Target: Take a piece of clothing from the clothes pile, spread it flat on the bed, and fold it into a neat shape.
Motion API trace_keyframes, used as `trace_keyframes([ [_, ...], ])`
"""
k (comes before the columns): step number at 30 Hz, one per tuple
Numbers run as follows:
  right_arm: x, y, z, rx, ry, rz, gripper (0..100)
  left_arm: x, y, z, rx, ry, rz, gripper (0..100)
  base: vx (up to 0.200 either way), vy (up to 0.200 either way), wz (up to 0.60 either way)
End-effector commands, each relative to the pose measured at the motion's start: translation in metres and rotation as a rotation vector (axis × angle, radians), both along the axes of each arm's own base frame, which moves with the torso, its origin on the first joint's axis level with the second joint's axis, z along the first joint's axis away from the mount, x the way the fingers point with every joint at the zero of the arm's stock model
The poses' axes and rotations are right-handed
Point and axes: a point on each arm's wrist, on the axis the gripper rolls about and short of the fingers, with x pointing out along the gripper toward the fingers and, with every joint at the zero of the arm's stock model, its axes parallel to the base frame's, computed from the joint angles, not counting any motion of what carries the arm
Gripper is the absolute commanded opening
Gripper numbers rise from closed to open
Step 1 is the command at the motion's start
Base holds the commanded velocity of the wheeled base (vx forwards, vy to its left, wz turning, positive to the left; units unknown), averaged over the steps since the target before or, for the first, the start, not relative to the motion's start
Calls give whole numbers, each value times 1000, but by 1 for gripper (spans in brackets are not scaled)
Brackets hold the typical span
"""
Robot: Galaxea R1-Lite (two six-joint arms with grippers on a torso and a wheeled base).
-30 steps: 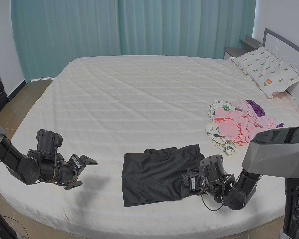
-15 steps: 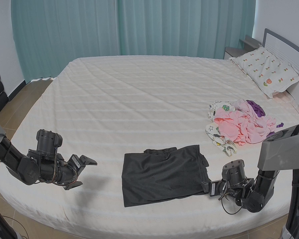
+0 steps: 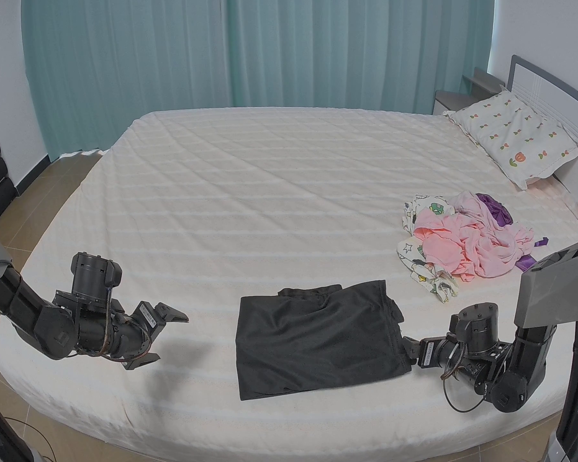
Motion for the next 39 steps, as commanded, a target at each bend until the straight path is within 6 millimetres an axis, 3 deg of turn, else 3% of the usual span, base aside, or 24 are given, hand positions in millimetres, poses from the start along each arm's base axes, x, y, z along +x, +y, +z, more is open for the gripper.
trace_keyframes([
  [1,8,-3,10,33,-53,-10,100,5,-1,1,4,-10,13,100,0,0,0],
  [6,19,1,16,90,-94,-22,100,2,0,2,1,-8,13,100,0,0,0],
  [12,28,8,19,144,-113,14,100,3,0,0,0,-1,10,100,200,0,0],
  [21,67,24,19,242,-77,53,100,2,-1,-1,3,0,4,100,200,0,0],
  [26,85,39,5,305,-11,28,100,2,-1,-2,4,-5,3,100,0,0,0],
  [32,84,41,-9,347,82,51,100,2,-1,-2,3,-18,3,100,0,0,0],
  [39,85,41,-9,363,82,44,100,4,-1,-6,6,-6,2,100,0,0,0],
])
